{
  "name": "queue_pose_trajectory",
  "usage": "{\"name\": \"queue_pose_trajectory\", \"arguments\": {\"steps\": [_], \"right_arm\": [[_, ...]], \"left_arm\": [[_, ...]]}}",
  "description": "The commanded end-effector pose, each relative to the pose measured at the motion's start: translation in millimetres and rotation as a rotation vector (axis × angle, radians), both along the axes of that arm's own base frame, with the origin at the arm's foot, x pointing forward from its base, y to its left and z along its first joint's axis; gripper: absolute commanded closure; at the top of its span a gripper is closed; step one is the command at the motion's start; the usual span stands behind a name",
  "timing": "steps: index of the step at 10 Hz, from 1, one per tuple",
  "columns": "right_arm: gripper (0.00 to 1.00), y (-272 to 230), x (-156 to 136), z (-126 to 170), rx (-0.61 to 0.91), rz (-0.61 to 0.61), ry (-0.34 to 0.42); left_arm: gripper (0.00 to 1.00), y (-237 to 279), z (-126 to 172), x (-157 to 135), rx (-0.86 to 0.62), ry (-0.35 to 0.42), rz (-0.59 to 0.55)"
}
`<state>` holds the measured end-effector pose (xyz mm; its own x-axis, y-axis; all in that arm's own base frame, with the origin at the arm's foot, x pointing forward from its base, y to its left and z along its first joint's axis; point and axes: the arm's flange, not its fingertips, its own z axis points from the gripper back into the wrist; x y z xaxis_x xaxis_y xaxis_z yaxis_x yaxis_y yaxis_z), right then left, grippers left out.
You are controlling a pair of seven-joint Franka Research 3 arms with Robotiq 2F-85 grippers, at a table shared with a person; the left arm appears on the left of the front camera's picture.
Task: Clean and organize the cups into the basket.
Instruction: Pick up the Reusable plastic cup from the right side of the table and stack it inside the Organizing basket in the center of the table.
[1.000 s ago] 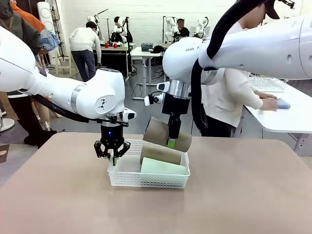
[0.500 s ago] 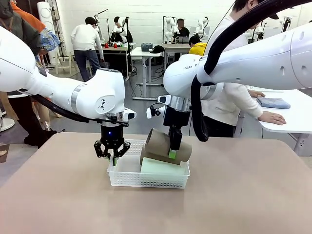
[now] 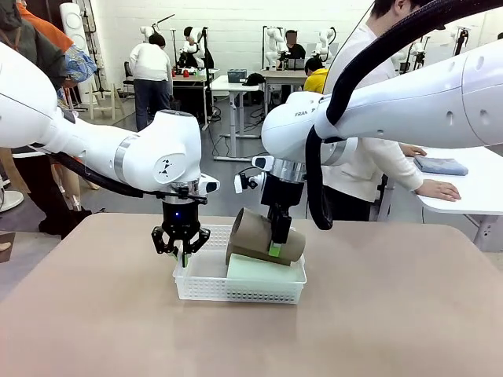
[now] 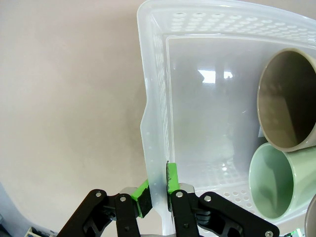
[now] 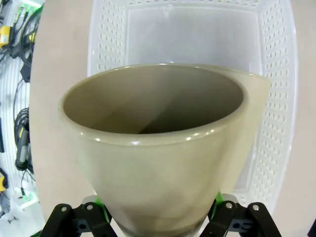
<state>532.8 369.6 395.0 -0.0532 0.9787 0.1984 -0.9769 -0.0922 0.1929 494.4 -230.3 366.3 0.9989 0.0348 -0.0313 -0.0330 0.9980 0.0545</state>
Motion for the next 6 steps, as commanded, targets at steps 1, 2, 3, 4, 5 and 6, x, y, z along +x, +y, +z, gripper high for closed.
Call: {"name": "queue_pose_trajectory", "arguments": {"steps": [1,2,3,4,5,6], "right_arm": [[0.0,-5,-1,-4,0.042,0.017,-0.003],[0.0,-6,-2,-4,0.049,0.016,-0.001],[0.0,-9,-4,0,0.058,0.013,-0.011],[0.0,-16,-7,7,0.069,0.002,-0.021],[0.0,-25,-12,17,0.09,-0.008,-0.043],[0.0,-36,-21,31,0.136,-0.007,-0.069]], "left_arm": [[1.0,1,1,0,0.0,-0.009,-0.01],[1.0,1,1,0,0.0,-0.009,-0.01],[1.0,1,1,0,0.0,-0.009,-0.01],[1.0,1,1,0,0.0,-0.009,-0.01],[1.0,1,1,0,0.0,-0.009,-0.01],[1.0,1,1,0,0.0,-0.009,-0.01]]}}
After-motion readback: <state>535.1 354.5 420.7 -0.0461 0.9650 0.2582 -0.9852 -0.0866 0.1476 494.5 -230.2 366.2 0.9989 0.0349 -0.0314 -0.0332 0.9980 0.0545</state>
